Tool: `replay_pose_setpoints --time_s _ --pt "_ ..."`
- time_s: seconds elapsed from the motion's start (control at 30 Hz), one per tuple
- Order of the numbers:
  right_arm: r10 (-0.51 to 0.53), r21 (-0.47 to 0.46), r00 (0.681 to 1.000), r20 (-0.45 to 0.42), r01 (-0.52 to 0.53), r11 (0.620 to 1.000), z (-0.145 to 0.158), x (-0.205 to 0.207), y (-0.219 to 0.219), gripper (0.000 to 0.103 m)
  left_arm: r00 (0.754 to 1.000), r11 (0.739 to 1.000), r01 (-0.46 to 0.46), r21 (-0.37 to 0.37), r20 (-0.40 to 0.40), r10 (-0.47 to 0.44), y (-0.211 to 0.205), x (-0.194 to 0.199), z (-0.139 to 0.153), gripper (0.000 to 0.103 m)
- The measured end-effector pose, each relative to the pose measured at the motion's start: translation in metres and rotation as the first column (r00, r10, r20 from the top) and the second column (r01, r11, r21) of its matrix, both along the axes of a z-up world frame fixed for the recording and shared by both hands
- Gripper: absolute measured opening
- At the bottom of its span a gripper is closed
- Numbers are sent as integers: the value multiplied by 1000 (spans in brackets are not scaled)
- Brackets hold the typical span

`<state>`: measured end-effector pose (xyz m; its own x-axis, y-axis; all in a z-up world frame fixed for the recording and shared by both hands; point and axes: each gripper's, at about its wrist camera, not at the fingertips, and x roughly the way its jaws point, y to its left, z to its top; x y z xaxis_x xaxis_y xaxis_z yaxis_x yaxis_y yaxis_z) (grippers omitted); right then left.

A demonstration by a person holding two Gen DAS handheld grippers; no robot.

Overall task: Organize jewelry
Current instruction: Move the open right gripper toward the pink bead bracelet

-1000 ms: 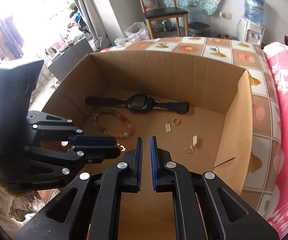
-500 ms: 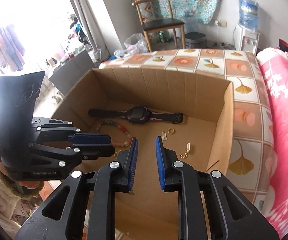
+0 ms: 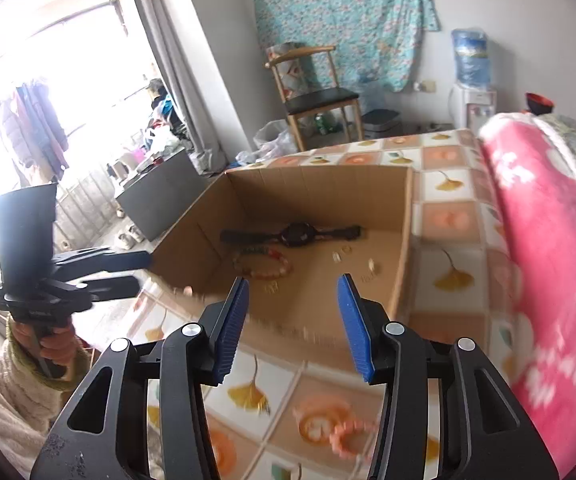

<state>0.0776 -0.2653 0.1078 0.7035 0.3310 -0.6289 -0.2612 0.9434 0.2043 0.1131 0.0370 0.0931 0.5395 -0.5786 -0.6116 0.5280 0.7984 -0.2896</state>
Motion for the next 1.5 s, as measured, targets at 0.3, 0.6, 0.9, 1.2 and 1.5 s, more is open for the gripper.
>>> replay_pose_setpoints --time_s 0.3,0.6,0.9,1.2,1.5 --pt "-112 42 986 -126 118 992 -51 -55 -6 46 997 996 -28 82 -66 34 -1 -59 -48 82" --pt "-293 -196 935 -200 255 947 -100 -59 7 74 968 925 -148 349 -141 208 -36 -43 -119 83" --pt "-313 -345 913 -261 215 914 -137 -64 22 87 927 877 -236 419 -174 333 -35 -37 -144 88" --pt "-346 -393 901 -261 228 891 -154 -63 22 95 925 877 -244 414 -174 339 -39 -41 -148 97" --pt "-323 -370 897 -300 203 907 -156 -57 16 95 922 874 -254 414 -170 348 -41 -40 -148 97"
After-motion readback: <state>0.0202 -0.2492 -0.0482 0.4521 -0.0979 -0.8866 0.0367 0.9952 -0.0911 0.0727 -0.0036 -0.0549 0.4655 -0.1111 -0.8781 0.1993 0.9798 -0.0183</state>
